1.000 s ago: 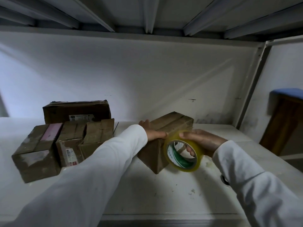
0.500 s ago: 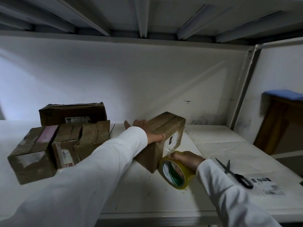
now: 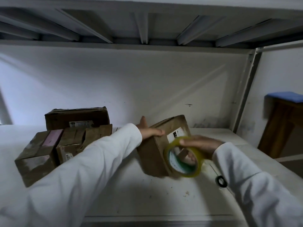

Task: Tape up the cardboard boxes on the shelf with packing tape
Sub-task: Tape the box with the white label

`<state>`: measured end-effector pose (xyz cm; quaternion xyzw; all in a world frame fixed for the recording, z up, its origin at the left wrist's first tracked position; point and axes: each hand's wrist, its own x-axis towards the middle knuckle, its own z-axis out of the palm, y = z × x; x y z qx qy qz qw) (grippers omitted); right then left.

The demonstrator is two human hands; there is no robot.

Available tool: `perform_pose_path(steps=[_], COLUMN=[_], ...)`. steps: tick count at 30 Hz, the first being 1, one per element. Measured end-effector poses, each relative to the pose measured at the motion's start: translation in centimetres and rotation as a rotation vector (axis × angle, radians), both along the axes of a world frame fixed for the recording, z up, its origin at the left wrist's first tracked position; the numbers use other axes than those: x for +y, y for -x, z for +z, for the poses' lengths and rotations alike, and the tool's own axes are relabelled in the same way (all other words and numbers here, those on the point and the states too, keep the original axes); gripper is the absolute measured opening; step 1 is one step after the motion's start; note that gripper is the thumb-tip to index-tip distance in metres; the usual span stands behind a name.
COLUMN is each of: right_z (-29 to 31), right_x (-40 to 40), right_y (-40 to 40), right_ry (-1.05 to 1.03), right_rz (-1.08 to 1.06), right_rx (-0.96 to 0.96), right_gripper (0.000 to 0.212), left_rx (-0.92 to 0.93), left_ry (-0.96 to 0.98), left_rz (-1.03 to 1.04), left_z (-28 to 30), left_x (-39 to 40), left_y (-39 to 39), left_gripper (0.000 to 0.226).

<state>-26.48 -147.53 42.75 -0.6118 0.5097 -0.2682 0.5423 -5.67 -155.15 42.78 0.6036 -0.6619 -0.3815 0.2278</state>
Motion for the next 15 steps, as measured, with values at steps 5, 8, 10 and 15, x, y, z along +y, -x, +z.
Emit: perform_pose_path(steps=[5,8,10,15], right_z=[2.7,0.9,0.0,-1.9], right_x=[0.2,0.0,-0.8,-1.8], right_y=[-0.1,-2.1,-3.2,-5.3], right_ry=[0.115,0.218,0.325,0.348], right_rz=[0.068,-0.054,-0.146,-0.188], right_rx=[-0.093,-0.08,-0.127,-0.241], right_gripper=[0.05,0.033,0.03,0.034], left_rx=[0.258,0.411,0.325,-0.241], left_ry=[-0.39,-0.393,-0.283,-0.127], left_rz=[0.112,0.092,0.125,0.046], left_z=[-2.4,-5.2,-4.9,-3.8], left_x=[2.1,3.1,2.6,-0.1], left_y=[-1.4,-1.7,-2.2,-3.9], left_gripper=[0.048,0.044,0.042,0.043])
